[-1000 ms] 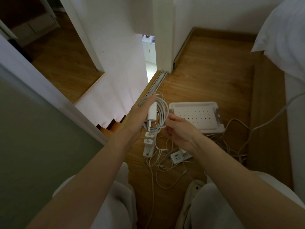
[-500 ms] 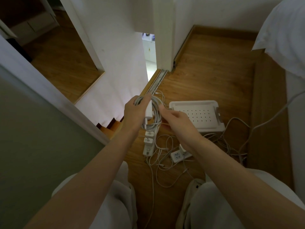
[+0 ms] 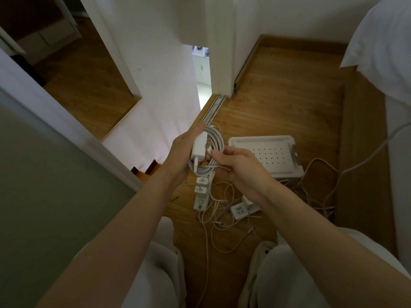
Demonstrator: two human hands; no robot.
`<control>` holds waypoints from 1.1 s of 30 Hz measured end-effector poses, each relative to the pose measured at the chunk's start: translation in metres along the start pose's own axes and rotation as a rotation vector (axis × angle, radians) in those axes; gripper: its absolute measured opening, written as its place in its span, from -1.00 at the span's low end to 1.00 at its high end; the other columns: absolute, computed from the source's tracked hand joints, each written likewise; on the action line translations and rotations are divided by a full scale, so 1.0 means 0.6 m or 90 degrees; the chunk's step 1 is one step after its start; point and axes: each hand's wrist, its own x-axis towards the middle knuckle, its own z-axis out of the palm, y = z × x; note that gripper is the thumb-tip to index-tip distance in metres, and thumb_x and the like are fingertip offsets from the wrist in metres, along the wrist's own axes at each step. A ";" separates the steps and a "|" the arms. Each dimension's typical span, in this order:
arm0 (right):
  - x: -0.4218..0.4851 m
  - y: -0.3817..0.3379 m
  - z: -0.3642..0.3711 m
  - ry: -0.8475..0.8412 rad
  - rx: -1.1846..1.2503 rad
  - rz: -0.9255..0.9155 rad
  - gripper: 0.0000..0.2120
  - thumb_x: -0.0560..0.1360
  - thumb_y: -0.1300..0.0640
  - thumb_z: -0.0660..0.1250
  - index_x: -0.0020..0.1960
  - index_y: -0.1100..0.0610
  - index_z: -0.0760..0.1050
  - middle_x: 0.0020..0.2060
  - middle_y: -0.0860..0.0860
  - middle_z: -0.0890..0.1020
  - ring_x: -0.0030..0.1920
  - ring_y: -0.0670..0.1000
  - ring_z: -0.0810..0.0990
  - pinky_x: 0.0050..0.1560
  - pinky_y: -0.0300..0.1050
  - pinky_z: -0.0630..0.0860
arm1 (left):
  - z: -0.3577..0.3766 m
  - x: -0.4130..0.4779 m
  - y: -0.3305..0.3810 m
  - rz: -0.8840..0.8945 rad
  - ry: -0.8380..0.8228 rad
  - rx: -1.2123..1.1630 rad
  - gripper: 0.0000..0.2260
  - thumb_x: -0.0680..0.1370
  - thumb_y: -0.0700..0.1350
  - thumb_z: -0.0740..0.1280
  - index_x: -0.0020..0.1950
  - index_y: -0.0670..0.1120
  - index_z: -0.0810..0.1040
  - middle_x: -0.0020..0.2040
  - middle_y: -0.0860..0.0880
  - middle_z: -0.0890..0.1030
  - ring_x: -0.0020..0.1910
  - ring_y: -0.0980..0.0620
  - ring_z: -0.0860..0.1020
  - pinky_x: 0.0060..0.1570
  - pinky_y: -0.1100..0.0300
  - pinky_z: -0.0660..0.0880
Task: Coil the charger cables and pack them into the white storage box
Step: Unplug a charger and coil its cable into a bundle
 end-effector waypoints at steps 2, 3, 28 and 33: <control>-0.003 0.003 -0.001 -0.021 0.007 0.016 -0.84 0.56 0.26 0.20 -0.07 0.25 0.55 -0.20 0.03 0.63 -0.13 -0.07 0.60 0.04 -0.21 0.51 | 0.002 0.001 -0.002 -0.001 0.012 0.016 -0.63 0.54 0.12 0.24 0.06 -0.17 0.55 -0.20 -0.12 0.59 -0.29 0.02 0.57 -0.29 0.20 0.55; -0.003 0.004 -0.001 -0.024 0.007 0.029 -0.84 0.57 0.25 0.19 -0.08 0.23 0.54 -0.20 0.02 0.62 -0.12 -0.06 0.58 0.08 -0.19 0.48 | 0.004 0.003 -0.004 0.000 0.029 0.027 -0.63 0.53 0.12 0.25 0.07 -0.17 0.55 -0.17 -0.14 0.60 -0.26 0.01 0.57 -0.26 0.18 0.56; 0.016 0.014 -0.010 0.046 0.118 0.123 -0.92 0.54 0.23 0.27 -0.03 0.20 0.52 -0.32 -0.03 0.64 -0.33 -0.14 0.61 -0.31 -0.32 0.52 | -0.001 0.008 -0.037 -0.147 0.045 -0.209 -0.68 0.60 0.08 0.16 0.00 -0.14 0.56 -0.17 -0.11 0.57 -0.28 0.02 0.56 -0.40 0.24 0.56; 0.038 0.032 -0.009 0.224 -0.051 0.098 -0.66 0.51 0.15 0.32 0.27 0.20 0.43 0.10 0.11 0.59 0.08 0.04 0.55 0.11 -0.10 0.50 | 0.002 0.009 -0.041 -0.141 0.052 -0.082 -0.57 0.59 0.18 0.11 0.21 -0.12 0.48 0.03 -0.17 0.58 -0.12 -0.04 0.59 -0.15 0.11 0.59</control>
